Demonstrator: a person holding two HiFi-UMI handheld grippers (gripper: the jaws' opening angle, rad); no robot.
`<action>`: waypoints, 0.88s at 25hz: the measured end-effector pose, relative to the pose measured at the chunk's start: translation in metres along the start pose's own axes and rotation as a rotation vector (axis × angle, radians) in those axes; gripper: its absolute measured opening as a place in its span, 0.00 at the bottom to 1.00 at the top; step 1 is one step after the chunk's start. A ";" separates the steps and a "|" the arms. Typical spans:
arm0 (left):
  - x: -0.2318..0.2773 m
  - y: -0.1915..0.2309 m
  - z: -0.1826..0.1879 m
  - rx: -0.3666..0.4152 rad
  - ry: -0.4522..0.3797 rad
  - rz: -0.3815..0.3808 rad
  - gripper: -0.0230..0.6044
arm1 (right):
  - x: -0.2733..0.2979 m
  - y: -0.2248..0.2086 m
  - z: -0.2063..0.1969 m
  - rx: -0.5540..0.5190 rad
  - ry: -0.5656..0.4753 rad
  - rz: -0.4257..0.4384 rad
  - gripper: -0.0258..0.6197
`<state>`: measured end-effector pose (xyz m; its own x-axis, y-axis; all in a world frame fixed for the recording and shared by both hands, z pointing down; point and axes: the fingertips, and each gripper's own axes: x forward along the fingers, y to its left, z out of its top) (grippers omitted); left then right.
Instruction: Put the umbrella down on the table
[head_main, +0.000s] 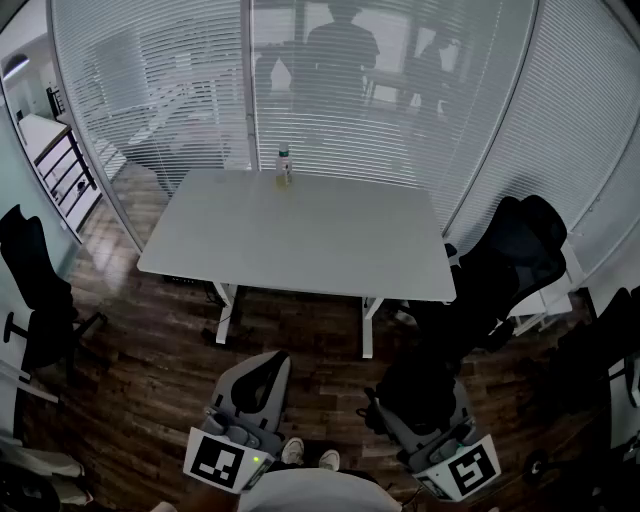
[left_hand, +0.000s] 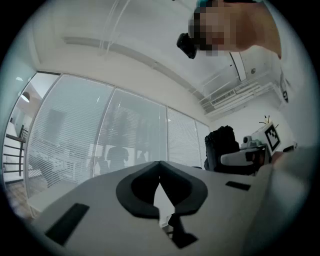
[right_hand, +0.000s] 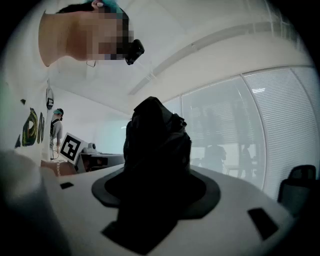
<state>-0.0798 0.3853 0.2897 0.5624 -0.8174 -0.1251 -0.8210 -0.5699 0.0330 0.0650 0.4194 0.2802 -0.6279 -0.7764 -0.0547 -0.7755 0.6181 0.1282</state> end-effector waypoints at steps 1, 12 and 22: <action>0.000 -0.001 -0.001 -0.002 -0.002 0.000 0.05 | -0.001 0.001 0.000 0.000 -0.001 0.000 0.44; -0.004 0.010 -0.005 -0.021 -0.004 -0.026 0.06 | 0.015 0.013 0.004 0.019 -0.007 0.007 0.45; -0.012 0.051 -0.012 -0.037 0.011 -0.041 0.05 | 0.050 0.025 0.002 0.027 -0.006 -0.029 0.45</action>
<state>-0.1273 0.3653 0.3044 0.5970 -0.7938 -0.1157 -0.7929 -0.6058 0.0650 0.0142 0.3963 0.2783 -0.6054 -0.7933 -0.0639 -0.7948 0.5985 0.1002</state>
